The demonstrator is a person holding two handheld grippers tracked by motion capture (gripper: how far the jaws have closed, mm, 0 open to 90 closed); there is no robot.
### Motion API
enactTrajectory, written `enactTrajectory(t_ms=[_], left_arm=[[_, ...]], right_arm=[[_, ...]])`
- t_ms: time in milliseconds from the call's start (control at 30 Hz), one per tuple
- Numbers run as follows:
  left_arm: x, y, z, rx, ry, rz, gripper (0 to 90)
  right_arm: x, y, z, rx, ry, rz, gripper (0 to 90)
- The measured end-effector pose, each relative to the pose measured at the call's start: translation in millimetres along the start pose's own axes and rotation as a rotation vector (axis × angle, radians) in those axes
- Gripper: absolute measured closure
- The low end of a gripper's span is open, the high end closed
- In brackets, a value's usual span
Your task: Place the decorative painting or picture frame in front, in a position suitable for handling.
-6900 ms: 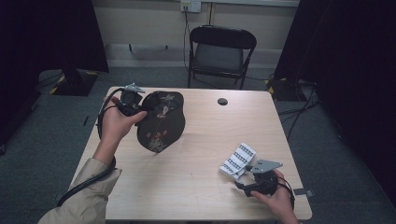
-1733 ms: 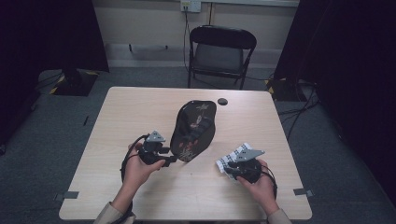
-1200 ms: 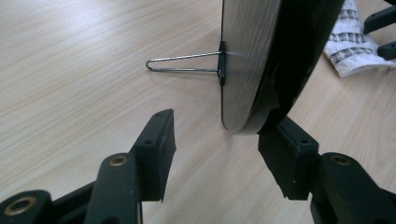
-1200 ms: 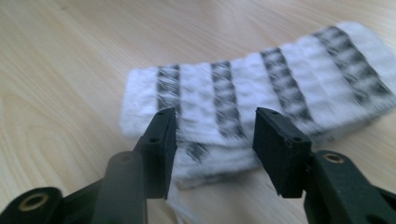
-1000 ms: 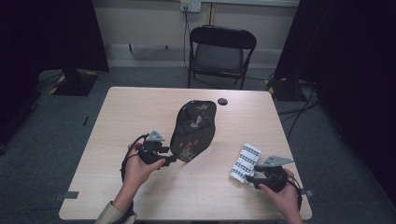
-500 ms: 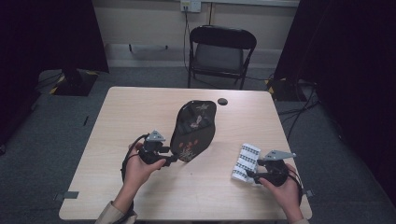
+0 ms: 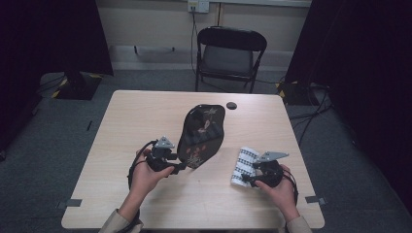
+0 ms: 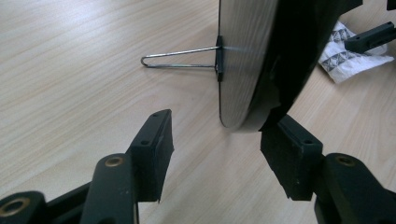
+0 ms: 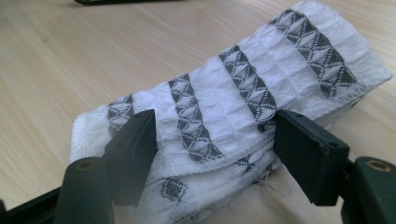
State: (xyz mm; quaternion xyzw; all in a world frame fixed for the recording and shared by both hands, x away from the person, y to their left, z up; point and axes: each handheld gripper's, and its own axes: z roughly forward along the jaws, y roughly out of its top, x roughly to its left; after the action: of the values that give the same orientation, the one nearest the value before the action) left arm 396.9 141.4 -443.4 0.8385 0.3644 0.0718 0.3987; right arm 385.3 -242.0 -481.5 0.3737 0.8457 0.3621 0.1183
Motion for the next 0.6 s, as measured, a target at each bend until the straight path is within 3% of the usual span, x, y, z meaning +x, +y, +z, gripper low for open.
enactTrajectory(t_ms=[200, 433, 600], left_arm=[[1.6, -1.2, -3.4, 0.0, 0.003, -0.007, 43.6], [2.6, -2.6, -5.3, -0.001, 0.009, -0.017, 41.8], [1.2, -1.2, -5.1, -0.006, 0.011, -0.024, 40.4]], right_arm=[[6.4, 8.5, 3.7, 0.031, 0.014, -0.05, 29.5], [0.5, 0.7, -6.0, 0.041, -0.003, -0.027, 29.2], [-9.7, -11.0, -21.9, 0.053, -0.044, -0.021, 29.3]])
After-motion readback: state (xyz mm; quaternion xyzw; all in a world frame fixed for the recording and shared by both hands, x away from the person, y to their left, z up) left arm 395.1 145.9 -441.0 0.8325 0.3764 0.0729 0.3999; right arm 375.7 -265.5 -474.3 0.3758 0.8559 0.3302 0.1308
